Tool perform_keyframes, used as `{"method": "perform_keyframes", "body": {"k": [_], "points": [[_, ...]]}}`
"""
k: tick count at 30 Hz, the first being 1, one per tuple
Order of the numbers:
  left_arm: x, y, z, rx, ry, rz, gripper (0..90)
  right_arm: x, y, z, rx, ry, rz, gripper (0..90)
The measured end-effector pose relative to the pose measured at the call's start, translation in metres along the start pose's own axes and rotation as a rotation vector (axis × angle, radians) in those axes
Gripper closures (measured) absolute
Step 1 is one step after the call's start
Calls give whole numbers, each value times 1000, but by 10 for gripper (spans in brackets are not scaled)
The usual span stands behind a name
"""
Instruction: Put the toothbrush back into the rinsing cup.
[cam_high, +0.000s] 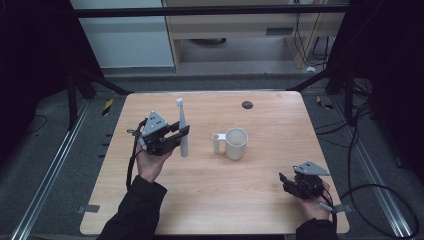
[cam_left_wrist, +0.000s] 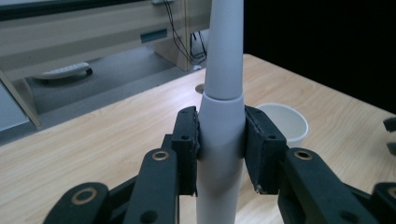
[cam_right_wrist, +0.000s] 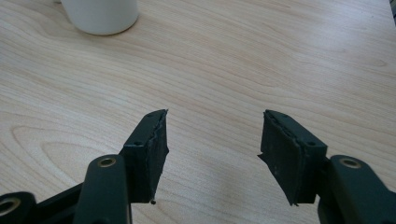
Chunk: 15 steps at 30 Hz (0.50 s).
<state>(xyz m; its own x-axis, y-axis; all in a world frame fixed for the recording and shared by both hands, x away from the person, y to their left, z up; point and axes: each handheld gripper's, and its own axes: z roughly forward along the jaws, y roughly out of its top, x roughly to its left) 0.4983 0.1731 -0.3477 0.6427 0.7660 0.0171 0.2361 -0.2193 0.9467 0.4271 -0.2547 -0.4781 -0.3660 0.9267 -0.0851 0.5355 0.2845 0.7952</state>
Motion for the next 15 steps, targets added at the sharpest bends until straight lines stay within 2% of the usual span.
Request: {"method": "perform_keyframes", "body": {"k": [8,15], "points": [[-3,14,8,-82,6,-27,665,0,0,0,0,1,-2,412],[-9,23,19,-115,-11,-40,665,-1,0,1,0,1,1,412]]}}
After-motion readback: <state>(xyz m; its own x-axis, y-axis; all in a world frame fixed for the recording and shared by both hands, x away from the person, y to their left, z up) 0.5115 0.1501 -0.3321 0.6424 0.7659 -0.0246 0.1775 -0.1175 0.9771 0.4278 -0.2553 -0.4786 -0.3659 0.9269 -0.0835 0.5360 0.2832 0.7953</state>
